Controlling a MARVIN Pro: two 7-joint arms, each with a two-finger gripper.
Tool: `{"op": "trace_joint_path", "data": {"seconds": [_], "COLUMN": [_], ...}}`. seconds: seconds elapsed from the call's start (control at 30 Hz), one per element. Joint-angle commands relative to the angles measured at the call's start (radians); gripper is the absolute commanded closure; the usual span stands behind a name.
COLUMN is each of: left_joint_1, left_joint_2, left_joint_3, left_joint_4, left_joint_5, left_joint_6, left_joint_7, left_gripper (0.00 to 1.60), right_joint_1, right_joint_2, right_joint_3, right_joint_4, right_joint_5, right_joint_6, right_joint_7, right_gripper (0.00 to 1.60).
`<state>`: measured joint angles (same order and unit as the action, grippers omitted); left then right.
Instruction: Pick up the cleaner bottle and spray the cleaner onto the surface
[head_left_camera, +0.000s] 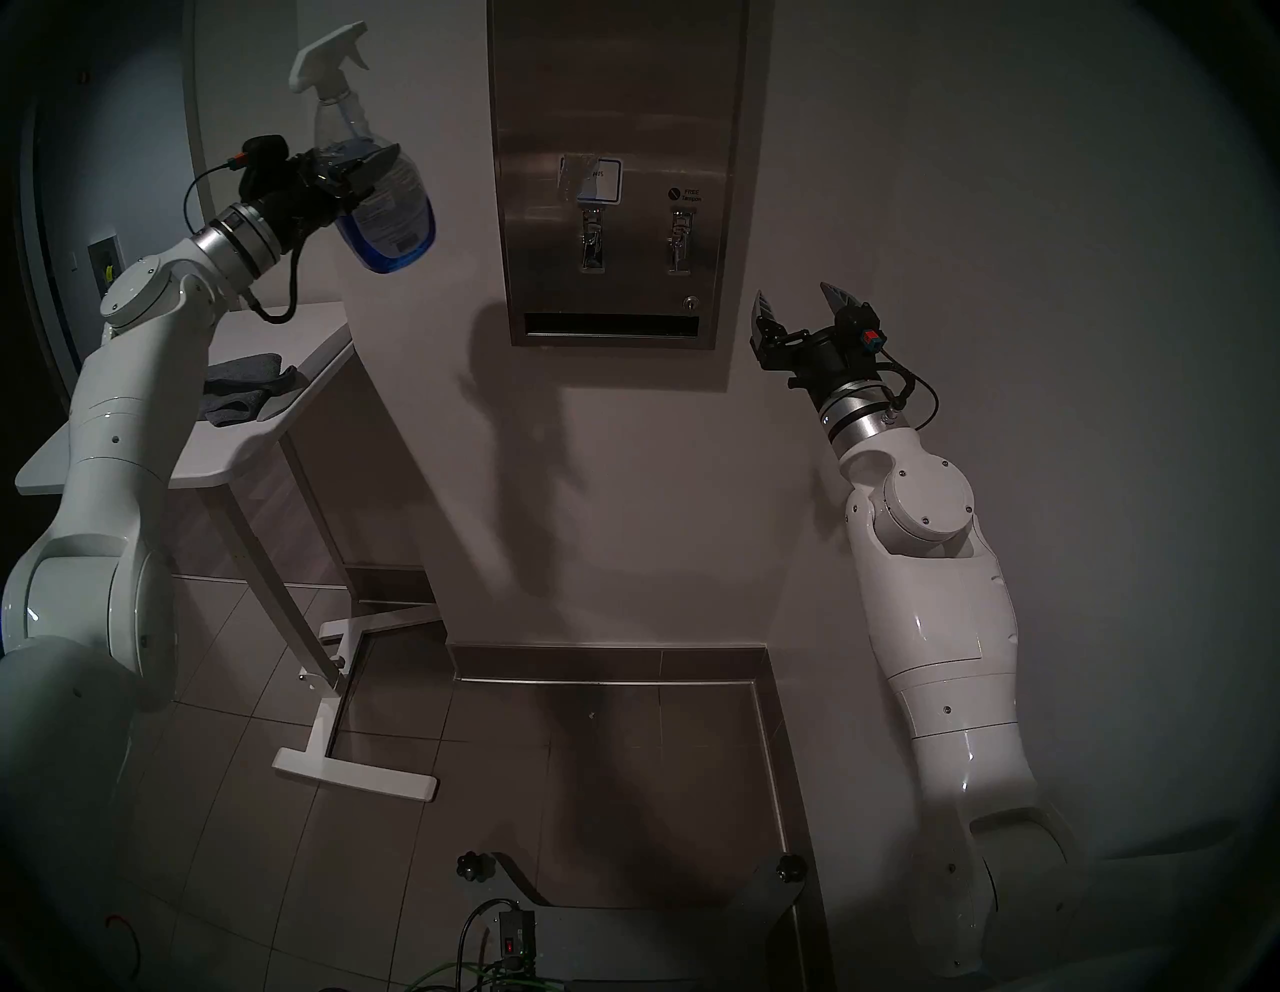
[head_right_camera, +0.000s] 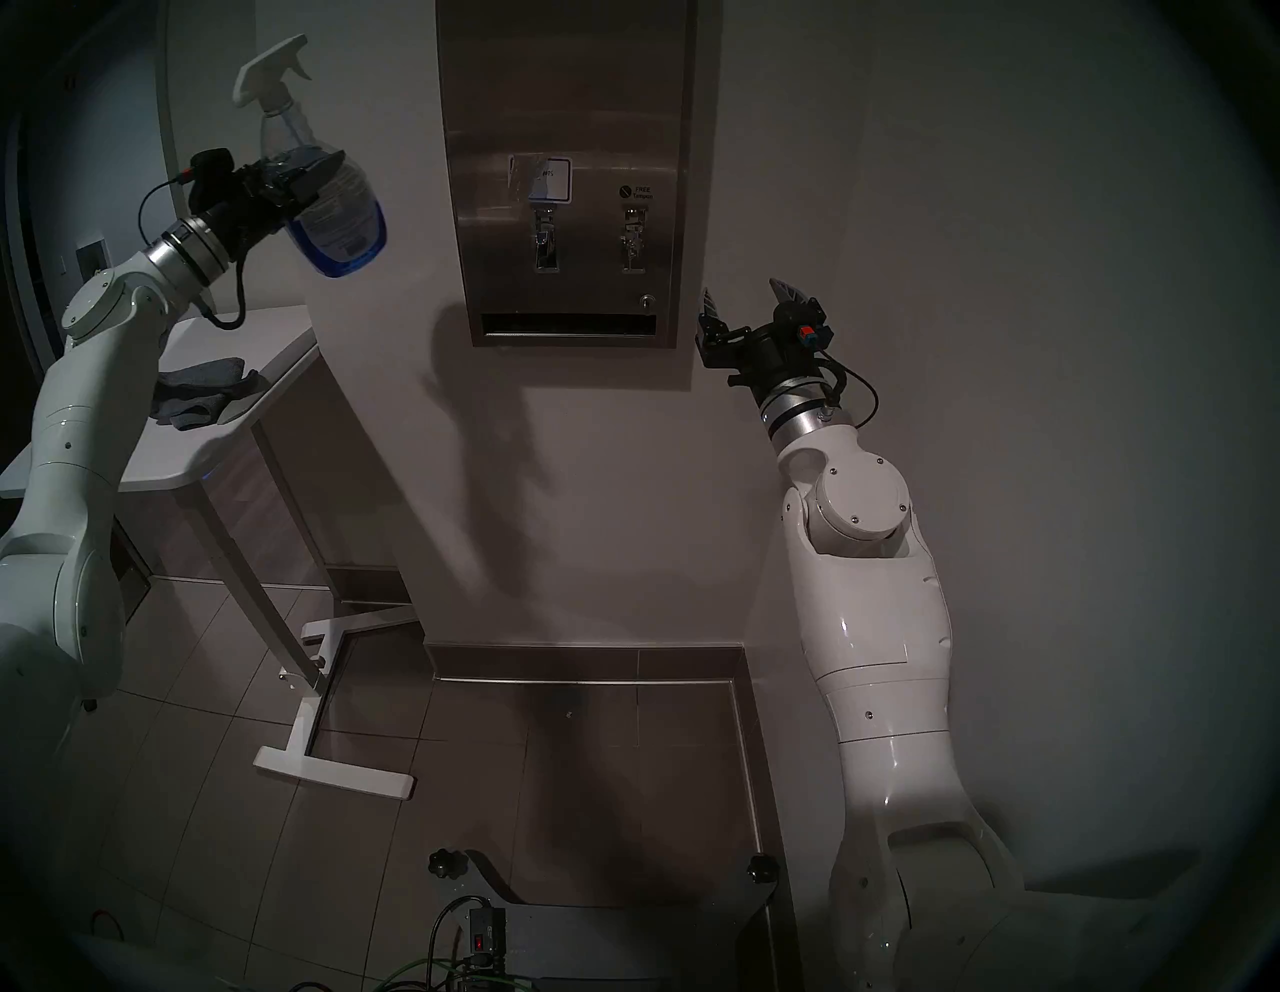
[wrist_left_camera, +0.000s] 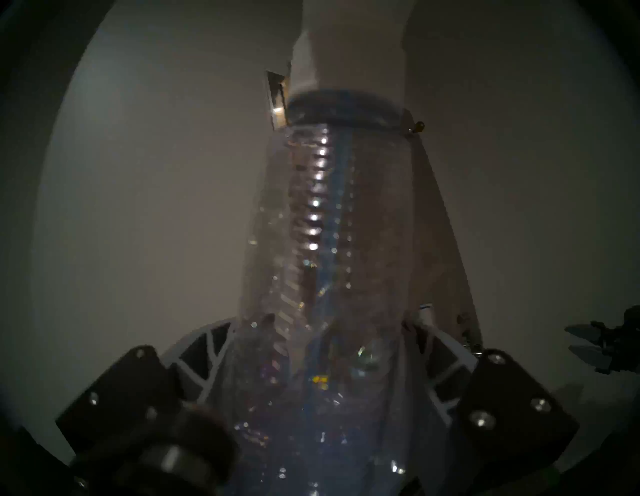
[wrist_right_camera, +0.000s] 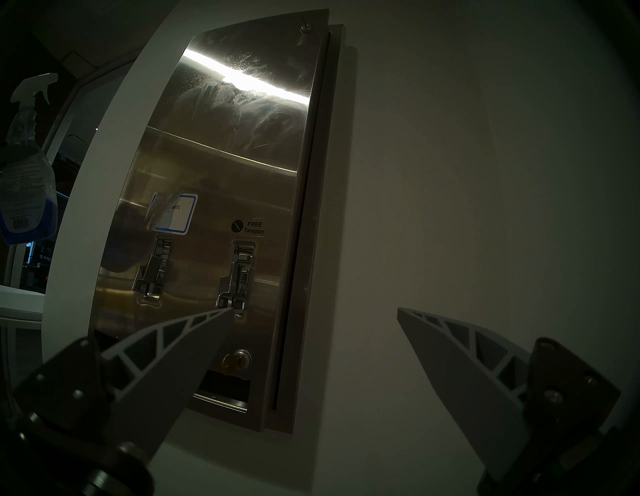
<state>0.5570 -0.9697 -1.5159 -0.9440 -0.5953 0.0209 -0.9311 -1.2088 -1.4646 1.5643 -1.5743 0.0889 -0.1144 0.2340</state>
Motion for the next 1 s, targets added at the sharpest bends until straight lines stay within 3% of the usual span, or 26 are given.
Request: {"op": "trace_joint_path", "data": {"seconds": [0.0,0.5,0.57,0.63,0.97], "left_joint_1": [-0.026,0.019,0.019,0.046,0.088], "left_joint_2": [-0.046,-0.069,-0.07,-0.061,-0.055], "left_joint_3": [0.006,0.052,0.057,0.054,0.035], "left_joint_4": [-0.113,-0.279,-0.269,-0.32,-0.404], "left_joint_5": [-0.018,0.039,0.046,0.052,0.051], "left_joint_6": [0.029,0.121,0.134,0.158,0.261], "left_joint_7": [0.01,0.084,0.094,0.113,0.171], "left_gripper": [1.6,1.6,1.6,1.6,1.6], "right_joint_1": [0.031,0.031,0.031,0.031,0.032], "right_joint_2": [-0.003,-0.002,-0.002,-0.002,-0.002], "right_joint_3": [-0.001,-0.001,-0.001,-0.001,-0.001], "right_joint_4": [-0.031,-0.029,-0.029,-0.029,-0.03], "right_joint_5": [0.002,0.002,0.002,0.002,0.002], "right_joint_6": [-0.009,-0.009,-0.009,-0.009,-0.01], "right_joint_7": [0.001,0.001,0.001,0.001,0.001], "right_gripper": [0.0,0.0,0.0,0.0,0.0]}}
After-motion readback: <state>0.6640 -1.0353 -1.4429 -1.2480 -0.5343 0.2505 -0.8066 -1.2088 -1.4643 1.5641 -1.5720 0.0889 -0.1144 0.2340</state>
